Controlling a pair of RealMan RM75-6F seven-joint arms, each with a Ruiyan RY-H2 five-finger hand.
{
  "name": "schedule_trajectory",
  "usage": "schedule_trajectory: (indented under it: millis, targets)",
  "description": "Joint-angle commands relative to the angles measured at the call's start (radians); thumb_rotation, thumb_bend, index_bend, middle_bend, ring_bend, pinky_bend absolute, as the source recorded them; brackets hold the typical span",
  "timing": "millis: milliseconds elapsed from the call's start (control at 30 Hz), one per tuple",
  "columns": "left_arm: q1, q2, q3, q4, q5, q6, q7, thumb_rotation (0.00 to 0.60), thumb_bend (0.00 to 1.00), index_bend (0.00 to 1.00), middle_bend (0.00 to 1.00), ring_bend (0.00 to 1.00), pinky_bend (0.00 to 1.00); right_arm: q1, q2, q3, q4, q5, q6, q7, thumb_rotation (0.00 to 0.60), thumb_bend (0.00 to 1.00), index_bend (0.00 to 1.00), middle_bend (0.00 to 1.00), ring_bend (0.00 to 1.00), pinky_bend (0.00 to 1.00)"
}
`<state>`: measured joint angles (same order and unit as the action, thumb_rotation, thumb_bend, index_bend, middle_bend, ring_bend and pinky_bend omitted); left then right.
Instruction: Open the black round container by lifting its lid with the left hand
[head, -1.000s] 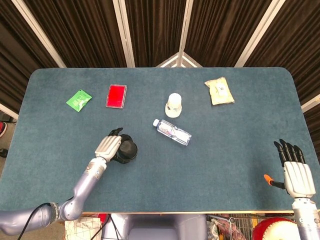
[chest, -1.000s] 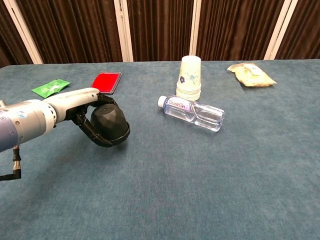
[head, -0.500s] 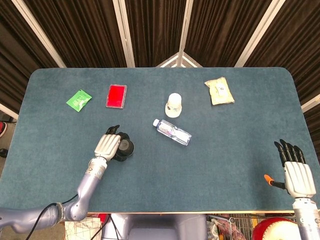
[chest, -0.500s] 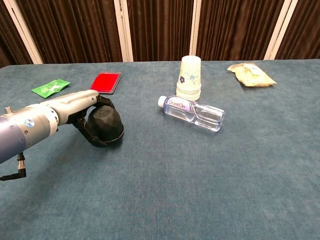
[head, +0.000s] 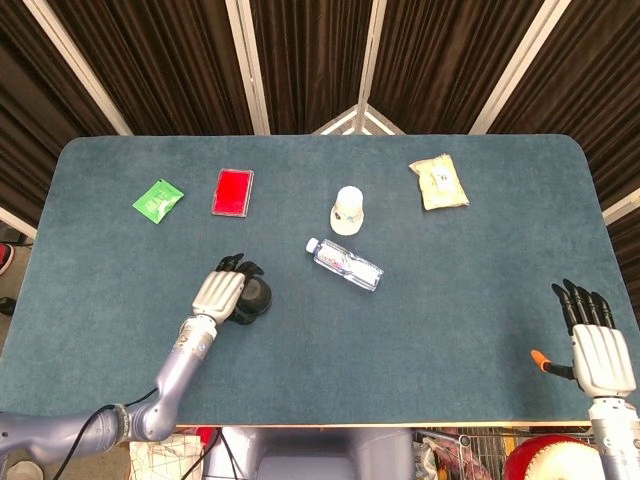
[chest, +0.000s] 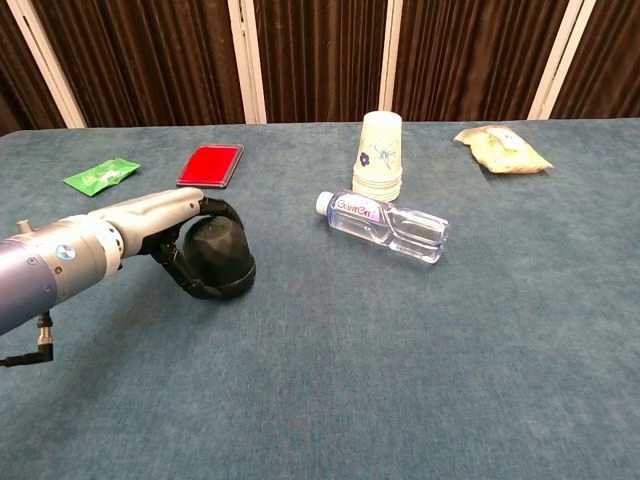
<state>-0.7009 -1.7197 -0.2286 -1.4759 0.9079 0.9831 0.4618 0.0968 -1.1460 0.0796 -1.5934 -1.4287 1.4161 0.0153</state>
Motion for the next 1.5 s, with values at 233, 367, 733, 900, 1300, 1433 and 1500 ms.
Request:
schedule_trajectory:
  millis: [233,367,733,900,1300,1433,1500]
  targets:
    - [-0.010,0.036,0.020,-0.055,-0.015,0.016,0.045,0.600,0.31,0.19,0.08,0.00,0.00,0.011,-0.011,0.008,-0.006,0.017,-0.017,-0.021,0.600,0.19,0.07,0.00,0.00,0.01]
    - [-0.009,0.044,0.024,-0.072,-0.019,0.025,0.049,0.600,0.31,0.19,0.13,0.00,0.00,0.006,-0.007,0.005,-0.011,0.014,-0.010,-0.022,0.600,0.19,0.07,0.00,0.00,0.01]
    - [-0.007,0.056,0.031,-0.101,-0.013,0.076,0.069,0.600,0.31,0.20,0.25,0.00,0.00,0.000,-0.001,-0.003,-0.016,0.008,-0.007,-0.024,0.600,0.19,0.07,0.00,0.00,0.01]
    - [-0.010,0.045,0.034,-0.087,-0.025,0.081,0.075,0.600,0.31,0.21,0.25,0.00,0.00,-0.004,0.004,-0.005,-0.018,0.008,-0.005,-0.018,0.600,0.18,0.08,0.00,0.00,0.01]
    - [-0.023,0.013,0.034,-0.068,-0.007,0.091,0.063,0.600,0.34,0.34,0.37,0.00,0.00,0.000,-0.005,-0.002,-0.016,0.012,-0.010,-0.024,0.600,0.18,0.08,0.00,0.00,0.01]
    - [-0.020,0.015,0.031,-0.074,0.014,0.110,0.054,0.600,0.36,0.39,0.40,0.00,0.00,0.000,-0.006,-0.001,-0.016,0.012,-0.010,-0.026,0.600,0.18,0.08,0.00,0.00,0.03]
    - [-0.018,0.019,0.028,-0.082,0.019,0.117,0.048,0.600,0.36,0.39,0.41,0.00,0.00,0.000,-0.006,-0.001,-0.016,0.012,-0.010,-0.026,0.600,0.19,0.08,0.00,0.00,0.04]
